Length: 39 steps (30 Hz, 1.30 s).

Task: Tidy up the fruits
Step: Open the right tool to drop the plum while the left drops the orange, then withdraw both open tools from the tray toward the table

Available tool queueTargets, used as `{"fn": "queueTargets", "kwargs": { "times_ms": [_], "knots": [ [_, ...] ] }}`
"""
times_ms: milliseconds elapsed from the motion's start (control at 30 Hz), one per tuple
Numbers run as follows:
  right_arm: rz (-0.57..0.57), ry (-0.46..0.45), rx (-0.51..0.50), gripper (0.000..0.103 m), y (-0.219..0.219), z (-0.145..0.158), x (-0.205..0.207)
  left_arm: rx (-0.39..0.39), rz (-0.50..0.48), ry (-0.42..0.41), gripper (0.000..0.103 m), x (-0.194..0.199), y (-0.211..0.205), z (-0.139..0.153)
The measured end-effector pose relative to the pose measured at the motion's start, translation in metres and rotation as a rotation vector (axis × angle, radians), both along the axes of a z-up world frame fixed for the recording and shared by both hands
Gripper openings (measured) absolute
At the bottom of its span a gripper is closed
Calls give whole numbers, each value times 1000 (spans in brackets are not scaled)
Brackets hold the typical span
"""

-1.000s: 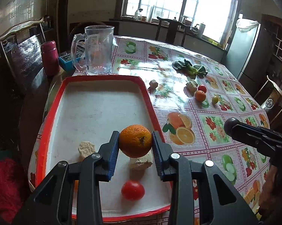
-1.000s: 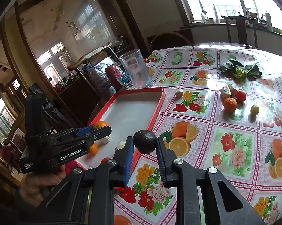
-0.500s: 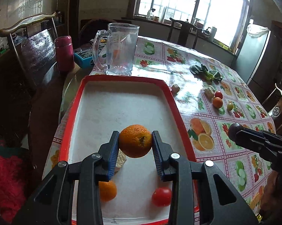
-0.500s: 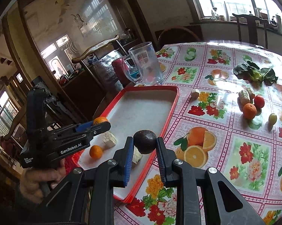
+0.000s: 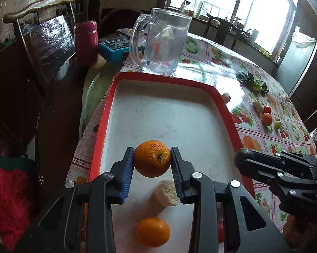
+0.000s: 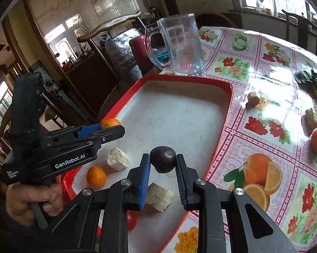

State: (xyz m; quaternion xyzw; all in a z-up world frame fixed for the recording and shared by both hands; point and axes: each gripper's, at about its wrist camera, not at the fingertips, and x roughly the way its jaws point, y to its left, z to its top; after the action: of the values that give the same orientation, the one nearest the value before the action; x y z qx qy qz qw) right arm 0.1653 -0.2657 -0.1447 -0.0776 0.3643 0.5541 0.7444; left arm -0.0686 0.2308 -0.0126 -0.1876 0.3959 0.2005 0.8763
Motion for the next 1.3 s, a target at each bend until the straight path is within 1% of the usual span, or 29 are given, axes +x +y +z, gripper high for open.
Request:
{"fn": "queueTargets", "kwargs": {
  "times_ms": [233, 300, 333, 400, 467, 533, 567, 600, 733, 833, 967, 1133, 1300],
  "knots": [
    [36, -13, -60, 25, 27, -18, 3, -39, 7, 43, 32, 3, 11, -16],
    [40, -12, -79, 27, 32, -22, 4, -52, 4, 54, 32, 6, 11, -19],
    [43, -10, -89, 28, 34, -24, 4, -55, 4, 60, 32, 6, 12, -20],
    [41, -11, -104, 27, 37, -27, 5, -53, 9, 85, 32, 9, 12, -21],
    [44, -13, -102, 28, 37, -26, 6, -63, 16, 96, 33, 9, 14, -23],
    [42, -2, -97, 28, 34, -25, 7, -70, 20, 98, 37, 8, 16, -23],
    [41, 5, -92, 30, 32, -24, 7, -66, 26, 103, 40, 7, 16, -23],
    [39, 11, -84, 35, 29, -23, 7, -59, 30, 110, 43, 7, 16, -23],
    [31, 31, -47, 38, 12, -15, 8, -58, 44, 108, 45, 0, 14, -20],
    [27, 28, -23, 38, -3, -7, 8, -50, 60, 94, 46, -6, 9, -15],
    [5, 26, 27, 38, -39, 4, 7, -39, 62, 56, 47, -10, -4, -2],
    [-84, 23, 66, 38, -96, 9, 21, -14, 10, 11, 48, -3, -32, 19],
    [-206, 40, 80, 38, -151, 5, 43, 5, -67, -11, 49, 16, -64, 31]
  ]
}}
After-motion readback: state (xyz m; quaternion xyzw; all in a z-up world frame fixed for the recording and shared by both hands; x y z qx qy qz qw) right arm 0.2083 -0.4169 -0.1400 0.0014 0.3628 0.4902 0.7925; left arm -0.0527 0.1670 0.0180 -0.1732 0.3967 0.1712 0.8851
